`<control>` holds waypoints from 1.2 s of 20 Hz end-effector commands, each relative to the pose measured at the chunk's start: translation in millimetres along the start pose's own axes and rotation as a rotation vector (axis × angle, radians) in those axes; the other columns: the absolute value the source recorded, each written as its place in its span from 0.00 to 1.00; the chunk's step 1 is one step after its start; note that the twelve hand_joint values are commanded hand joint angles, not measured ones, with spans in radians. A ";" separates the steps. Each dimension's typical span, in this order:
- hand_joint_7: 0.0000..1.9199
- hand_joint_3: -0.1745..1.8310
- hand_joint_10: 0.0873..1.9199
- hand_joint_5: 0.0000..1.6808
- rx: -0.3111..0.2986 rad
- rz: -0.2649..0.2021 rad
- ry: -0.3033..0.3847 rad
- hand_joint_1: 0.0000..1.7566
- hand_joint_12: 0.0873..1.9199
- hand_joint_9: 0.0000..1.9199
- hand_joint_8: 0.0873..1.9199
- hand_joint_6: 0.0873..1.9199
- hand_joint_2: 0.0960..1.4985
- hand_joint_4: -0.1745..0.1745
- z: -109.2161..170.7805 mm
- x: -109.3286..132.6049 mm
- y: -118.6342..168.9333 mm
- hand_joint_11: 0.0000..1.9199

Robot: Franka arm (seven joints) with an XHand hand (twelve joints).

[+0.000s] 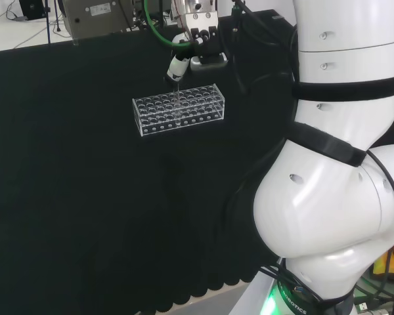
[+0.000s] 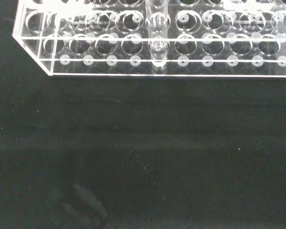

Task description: Pick up the test tube.

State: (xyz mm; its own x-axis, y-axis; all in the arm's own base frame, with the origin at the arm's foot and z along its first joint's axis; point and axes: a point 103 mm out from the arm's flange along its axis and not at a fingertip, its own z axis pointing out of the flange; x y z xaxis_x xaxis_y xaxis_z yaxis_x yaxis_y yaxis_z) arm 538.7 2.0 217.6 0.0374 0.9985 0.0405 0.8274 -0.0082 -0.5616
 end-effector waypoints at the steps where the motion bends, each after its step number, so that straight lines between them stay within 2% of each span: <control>1: 0.33 0.00 0.43 0.19 0.028 0.013 -0.049 0.46 0.76 0.25 0.44 0.28 0.69 0.19 9.1 11.8 14.4 0.12; 9: 0.38 0.00 0.42 0.20 0.017 0.020 -0.049 0.49 0.75 0.30 0.43 0.38 0.68 0.17 13.8 9.8 19.6 0.16; 15: 0.46 0.00 0.39 0.28 -0.022 0.036 -0.064 0.54 0.73 0.37 0.42 0.44 0.68 0.11 20.6 10.3 27.0 0.21; 20: 0.60 0.00 0.32 0.43 -0.085 0.045 -0.073 0.60 0.69 0.47 0.37 0.43 0.68 0.01 19.3 12.1 28.7 0.27; 21: 0.63 0.01 0.31 0.51 -0.104 0.046 -0.080 0.62 0.68 0.50 0.36 0.43 0.69 0.06 18.0 12.6 28.9 0.29; 24: 0.73 0.01 0.27 0.68 -0.146 0.048 -0.122 0.67 0.65 0.60 0.31 0.34 0.71 0.02 14.2 17.2 29.7 0.35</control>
State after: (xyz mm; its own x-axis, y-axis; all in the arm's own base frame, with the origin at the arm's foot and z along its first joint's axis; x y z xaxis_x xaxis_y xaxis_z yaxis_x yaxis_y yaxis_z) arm 551.9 14.5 184.7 0.0338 0.9986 -0.0411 0.8644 -0.0498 -0.5004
